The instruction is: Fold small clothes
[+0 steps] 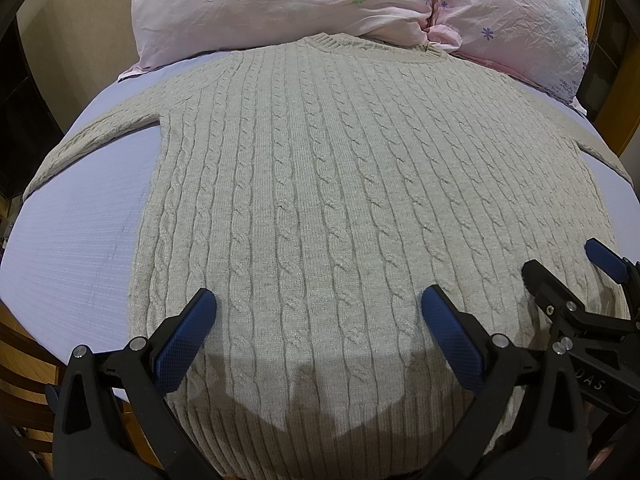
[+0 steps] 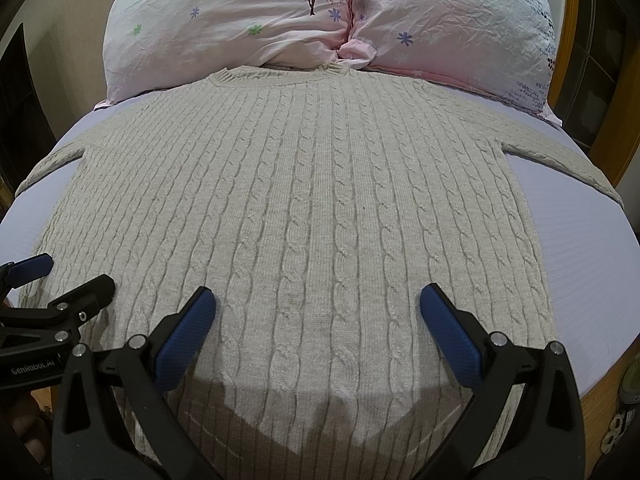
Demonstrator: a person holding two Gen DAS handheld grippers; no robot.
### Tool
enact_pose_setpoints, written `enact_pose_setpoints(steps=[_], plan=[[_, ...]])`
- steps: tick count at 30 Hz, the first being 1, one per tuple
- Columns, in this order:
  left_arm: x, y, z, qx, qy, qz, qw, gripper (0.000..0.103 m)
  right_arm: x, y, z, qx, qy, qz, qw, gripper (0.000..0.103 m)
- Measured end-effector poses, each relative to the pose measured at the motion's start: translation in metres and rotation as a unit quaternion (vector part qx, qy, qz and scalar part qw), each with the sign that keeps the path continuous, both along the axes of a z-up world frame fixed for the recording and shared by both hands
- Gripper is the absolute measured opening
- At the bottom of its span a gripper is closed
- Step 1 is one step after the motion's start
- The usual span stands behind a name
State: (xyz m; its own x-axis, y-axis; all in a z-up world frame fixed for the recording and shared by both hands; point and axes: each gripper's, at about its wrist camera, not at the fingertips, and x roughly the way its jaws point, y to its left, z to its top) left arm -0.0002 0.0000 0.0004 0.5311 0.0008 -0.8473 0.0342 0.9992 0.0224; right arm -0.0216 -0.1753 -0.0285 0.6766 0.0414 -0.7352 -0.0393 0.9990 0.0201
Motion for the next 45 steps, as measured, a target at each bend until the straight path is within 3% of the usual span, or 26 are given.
enact_pose_setpoints(steps=[26, 29, 32, 35, 38, 40, 42, 45], plan=[[0.0, 0.0, 0.0, 0.001, -0.002, 0.0, 1.0, 0.102, 0.001, 0.002, -0.002, 0.001, -0.001, 0.006, 1.0, 0.101], [-0.001, 0.0, 0.0, 0.002, -0.01, -0.005, 0.9999, 0.102, 0.002, -0.016, 0.006, 0.037, -0.01, 0.028, 0.999, 0.101], [-0.005, -0.001, 0.001, 0.002, -0.022, -0.012, 0.9997, 0.102, 0.006, -0.068, 0.031, 0.093, -0.057, 0.002, 0.994, 0.101], [-0.008, 0.0, 0.005, 0.001, -0.039, -0.027, 0.9989, 0.102, 0.02, -0.153, 0.052, 0.126, -0.09, -0.099, 0.983, 0.101], [-0.007, 0.002, 0.002, -0.005, -0.044, -0.039, 0.9982, 0.102, 0.045, -0.249, 0.056, 0.166, -0.087, -0.218, 0.958, 0.1], [-0.002, 0.01, 0.009, -0.042, -0.062, -0.063, 0.9952, 0.102, 0.062, -0.298, 0.049, 0.191, -0.069, -0.272, 0.941, 0.09], [0.002, 0.026, 0.021, -0.087, -0.091, -0.077, 0.989, 0.102, 0.08, -0.349, 0.037, 0.228, -0.051, -0.327, 0.916, 0.068], [0.009, 0.058, 0.037, -0.139, -0.14, -0.069, 0.9779, 0.102, 0.101, -0.403, 0.015, 0.28, -0.029, -0.382, 0.88, 0.058]])
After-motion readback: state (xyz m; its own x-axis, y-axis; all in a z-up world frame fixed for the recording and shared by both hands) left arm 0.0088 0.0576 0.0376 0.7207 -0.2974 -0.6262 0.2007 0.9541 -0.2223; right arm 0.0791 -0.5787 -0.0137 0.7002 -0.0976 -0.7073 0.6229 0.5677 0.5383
